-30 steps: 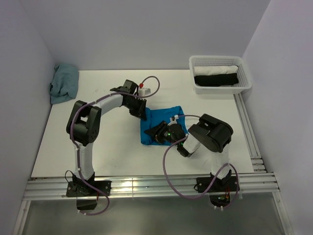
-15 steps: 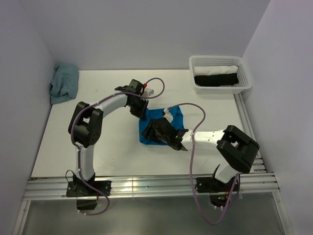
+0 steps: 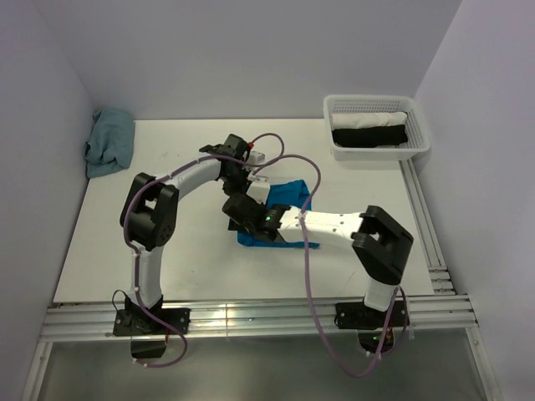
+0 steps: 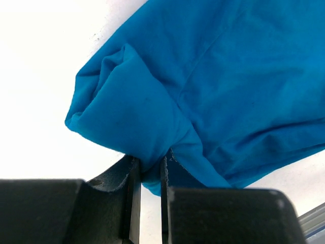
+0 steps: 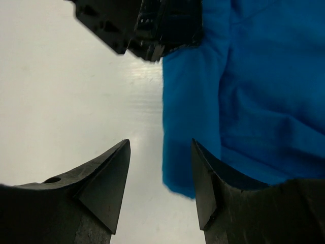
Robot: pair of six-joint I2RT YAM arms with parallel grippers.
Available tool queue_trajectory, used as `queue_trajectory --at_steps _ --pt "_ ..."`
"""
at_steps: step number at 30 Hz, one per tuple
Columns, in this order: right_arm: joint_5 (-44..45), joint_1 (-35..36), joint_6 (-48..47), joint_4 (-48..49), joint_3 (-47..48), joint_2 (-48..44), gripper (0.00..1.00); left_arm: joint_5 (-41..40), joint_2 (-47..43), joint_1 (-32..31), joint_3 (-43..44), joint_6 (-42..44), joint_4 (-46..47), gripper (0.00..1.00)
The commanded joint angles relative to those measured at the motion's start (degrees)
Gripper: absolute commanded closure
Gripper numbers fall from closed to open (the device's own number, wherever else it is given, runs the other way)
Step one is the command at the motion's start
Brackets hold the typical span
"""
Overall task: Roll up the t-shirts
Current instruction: Roll the tshirt
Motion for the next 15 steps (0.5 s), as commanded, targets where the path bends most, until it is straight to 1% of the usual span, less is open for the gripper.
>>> queue_trajectory --at_steps 1,2,6,10,13,14,15 --pt "7.28 -0.07 -3.47 -3.9 5.7 5.36 0.42 -3.09 2.02 -0.12 1.3 1.71 -3.87 0.86" --pt "7.9 -0.07 -3.74 -3.55 7.1 7.19 0.43 -2.91 2.11 -0.12 1.91 3.54 -4.14 0.85" --pt "10.01 0.11 -4.97 -1.18 7.73 9.67 0.43 -2.64 2.63 -0.12 2.8 3.65 -4.75 0.85" --pt "10.45 0.11 -4.01 -3.72 9.66 12.83 0.44 -2.56 2.9 -0.12 3.06 3.82 -5.11 0.83" --pt "10.28 0.37 -2.78 -5.39 9.84 14.15 0.44 -1.94 2.99 -0.12 3.5 3.91 -5.19 0.76" --pt "10.1 0.46 -1.73 -6.35 9.49 14.5 0.44 -1.68 2.99 -0.21 3.85 3.91 -5.28 0.68" --pt "9.93 0.55 -1.2 -6.88 9.31 14.68 0.44 -1.59 2.9 -0.21 4.03 3.74 -5.19 0.64"
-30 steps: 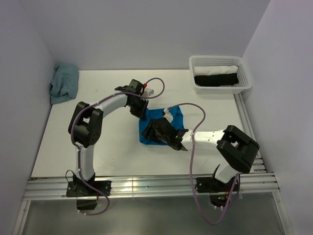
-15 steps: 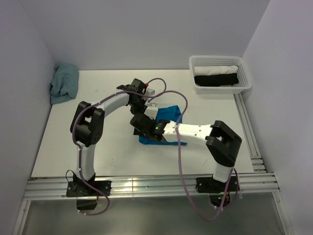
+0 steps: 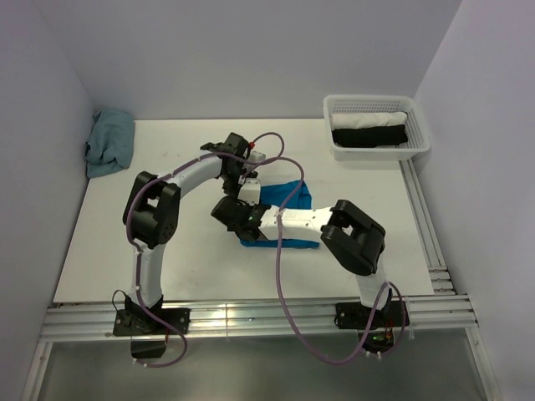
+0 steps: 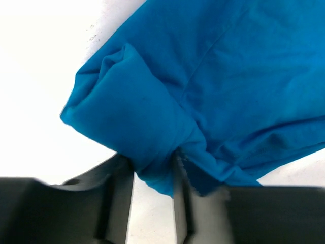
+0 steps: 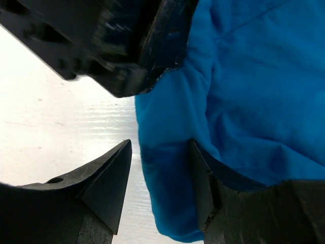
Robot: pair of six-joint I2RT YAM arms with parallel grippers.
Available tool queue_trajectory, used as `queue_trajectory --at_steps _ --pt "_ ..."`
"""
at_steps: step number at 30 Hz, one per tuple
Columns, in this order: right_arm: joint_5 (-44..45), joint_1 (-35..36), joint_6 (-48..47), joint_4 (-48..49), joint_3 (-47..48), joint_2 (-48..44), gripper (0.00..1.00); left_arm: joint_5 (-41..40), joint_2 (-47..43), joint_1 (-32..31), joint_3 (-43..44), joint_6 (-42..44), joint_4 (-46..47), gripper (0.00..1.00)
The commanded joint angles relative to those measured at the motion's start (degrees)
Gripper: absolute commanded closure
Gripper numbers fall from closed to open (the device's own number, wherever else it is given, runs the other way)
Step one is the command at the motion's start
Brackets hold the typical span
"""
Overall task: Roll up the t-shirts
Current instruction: Roll the tshirt
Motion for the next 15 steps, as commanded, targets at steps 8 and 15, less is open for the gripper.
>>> queue_trajectory --at_steps 8,15 --pt "0.61 0.84 5.14 -8.33 -0.99 2.77 0.44 2.07 3.39 0.95 8.14 1.37 -4.96 0.38" --pt "-0.71 0.92 6.37 -7.9 -2.92 2.17 0.44 6.46 4.71 3.76 13.34 1.11 -6.46 0.26"
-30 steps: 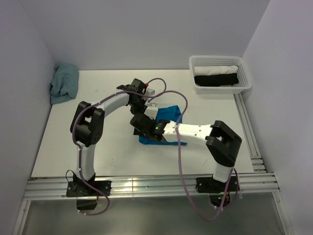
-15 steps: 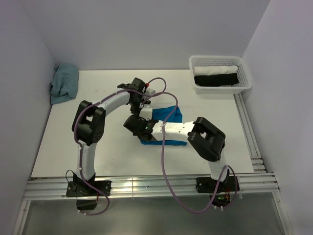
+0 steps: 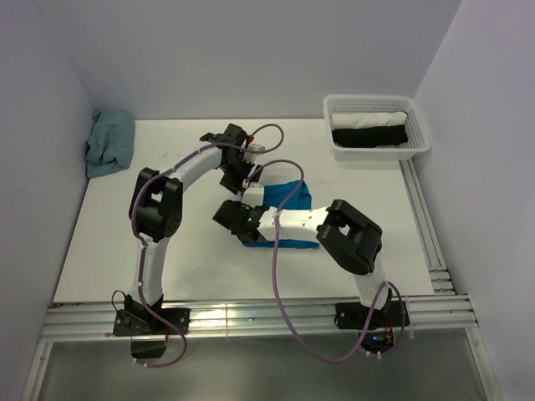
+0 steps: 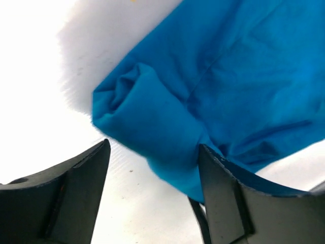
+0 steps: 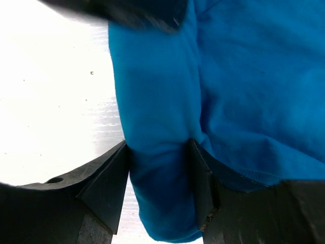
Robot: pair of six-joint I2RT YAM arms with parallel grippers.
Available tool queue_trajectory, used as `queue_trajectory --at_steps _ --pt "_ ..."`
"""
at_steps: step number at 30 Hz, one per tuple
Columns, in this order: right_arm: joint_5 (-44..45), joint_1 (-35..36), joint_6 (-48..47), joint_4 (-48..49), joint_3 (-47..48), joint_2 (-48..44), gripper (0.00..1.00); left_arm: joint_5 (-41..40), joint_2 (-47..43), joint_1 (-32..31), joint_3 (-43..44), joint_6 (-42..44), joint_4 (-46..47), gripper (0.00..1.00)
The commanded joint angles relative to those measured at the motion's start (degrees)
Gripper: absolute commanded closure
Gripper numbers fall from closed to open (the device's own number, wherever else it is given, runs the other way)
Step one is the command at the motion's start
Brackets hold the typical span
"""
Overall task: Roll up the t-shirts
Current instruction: Roll the tshirt
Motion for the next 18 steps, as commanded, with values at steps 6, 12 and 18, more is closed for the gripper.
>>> queue_trajectory --at_steps 6,12,18 --pt "-10.04 -1.82 -0.3 14.13 -13.28 -6.43 0.5 8.02 -2.77 4.76 3.2 1.77 -0.61 0.23" --pt "-28.6 -8.67 2.15 46.65 -32.62 -14.7 0.59 18.92 -7.69 7.57 -4.61 3.79 4.48 0.21" --pt "-39.5 -12.45 8.21 68.01 -42.55 -13.39 0.59 25.87 -12.09 8.28 -16.47 2.83 14.68 0.18"
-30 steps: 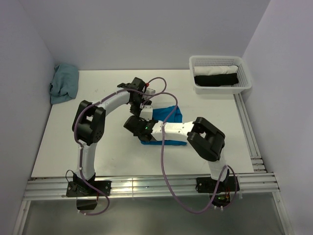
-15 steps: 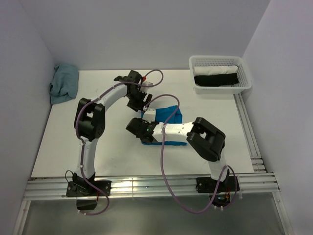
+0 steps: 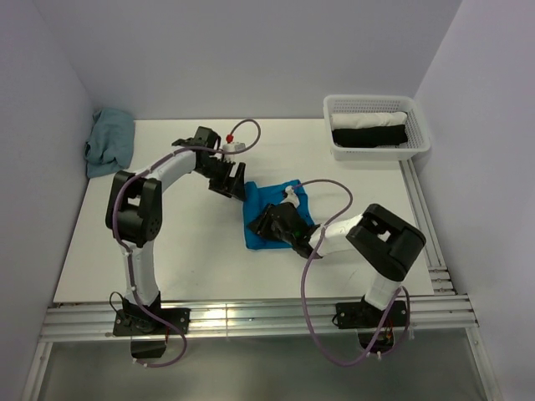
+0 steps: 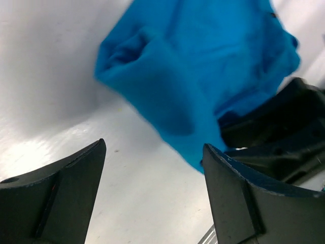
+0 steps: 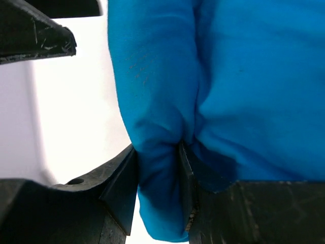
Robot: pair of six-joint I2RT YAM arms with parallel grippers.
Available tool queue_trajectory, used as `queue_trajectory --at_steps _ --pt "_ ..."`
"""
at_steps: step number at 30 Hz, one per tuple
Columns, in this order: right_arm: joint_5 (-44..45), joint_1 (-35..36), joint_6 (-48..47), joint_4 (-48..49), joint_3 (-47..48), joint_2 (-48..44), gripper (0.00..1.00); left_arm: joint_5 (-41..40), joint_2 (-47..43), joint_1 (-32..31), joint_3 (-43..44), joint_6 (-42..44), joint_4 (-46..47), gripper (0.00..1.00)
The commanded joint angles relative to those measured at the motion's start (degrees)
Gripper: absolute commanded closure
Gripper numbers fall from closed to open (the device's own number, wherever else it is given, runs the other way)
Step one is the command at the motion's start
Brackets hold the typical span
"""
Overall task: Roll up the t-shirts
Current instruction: Roll the tshirt
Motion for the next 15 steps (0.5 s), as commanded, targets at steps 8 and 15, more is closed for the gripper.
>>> queue_trajectory --at_steps 8,15 --pt "-18.34 -2.26 13.72 36.51 -7.02 11.33 0.6 4.7 -2.84 -0.31 -8.3 -4.34 15.73 0.18" --pt "-19.76 -2.52 15.14 37.79 -7.81 13.36 0.59 -6.55 -1.43 -1.01 -6.37 -6.64 14.34 0.41"
